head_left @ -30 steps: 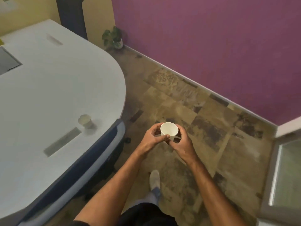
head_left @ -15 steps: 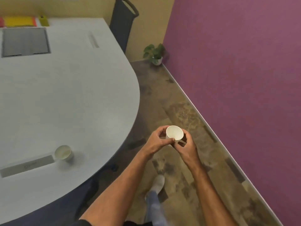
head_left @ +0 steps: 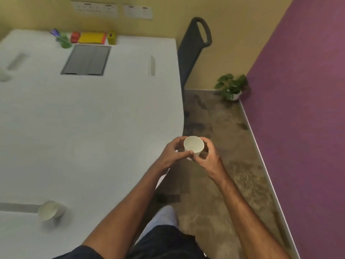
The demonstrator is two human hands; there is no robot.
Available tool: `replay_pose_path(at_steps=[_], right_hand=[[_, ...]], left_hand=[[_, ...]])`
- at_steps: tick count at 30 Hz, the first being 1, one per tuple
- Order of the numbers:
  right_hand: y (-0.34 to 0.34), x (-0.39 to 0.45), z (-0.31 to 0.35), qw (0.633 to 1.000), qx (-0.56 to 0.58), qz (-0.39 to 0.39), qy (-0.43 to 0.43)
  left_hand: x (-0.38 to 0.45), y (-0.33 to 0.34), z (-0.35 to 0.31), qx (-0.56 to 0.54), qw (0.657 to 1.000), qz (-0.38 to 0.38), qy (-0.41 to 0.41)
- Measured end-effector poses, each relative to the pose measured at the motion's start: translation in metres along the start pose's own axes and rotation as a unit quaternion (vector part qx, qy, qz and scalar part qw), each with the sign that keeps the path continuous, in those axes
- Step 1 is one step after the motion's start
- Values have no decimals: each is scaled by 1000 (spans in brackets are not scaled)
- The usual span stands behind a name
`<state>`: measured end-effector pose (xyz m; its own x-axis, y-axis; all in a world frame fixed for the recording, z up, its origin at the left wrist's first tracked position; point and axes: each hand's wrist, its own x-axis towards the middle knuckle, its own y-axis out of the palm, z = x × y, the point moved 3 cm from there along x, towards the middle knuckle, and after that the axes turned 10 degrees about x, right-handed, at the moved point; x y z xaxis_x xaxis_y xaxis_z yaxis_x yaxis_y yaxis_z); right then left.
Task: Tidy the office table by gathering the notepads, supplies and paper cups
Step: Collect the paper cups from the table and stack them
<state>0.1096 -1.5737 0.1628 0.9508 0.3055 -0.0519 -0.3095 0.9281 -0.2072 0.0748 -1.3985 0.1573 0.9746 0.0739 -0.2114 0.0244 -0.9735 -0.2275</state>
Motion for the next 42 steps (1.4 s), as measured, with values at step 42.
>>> replay_pose_path(at_steps=[42], right_hand=[[157,844,22,862,-164,471,-96]], left_hand=[[633,-267,-36,-14,902,-395,-172]])
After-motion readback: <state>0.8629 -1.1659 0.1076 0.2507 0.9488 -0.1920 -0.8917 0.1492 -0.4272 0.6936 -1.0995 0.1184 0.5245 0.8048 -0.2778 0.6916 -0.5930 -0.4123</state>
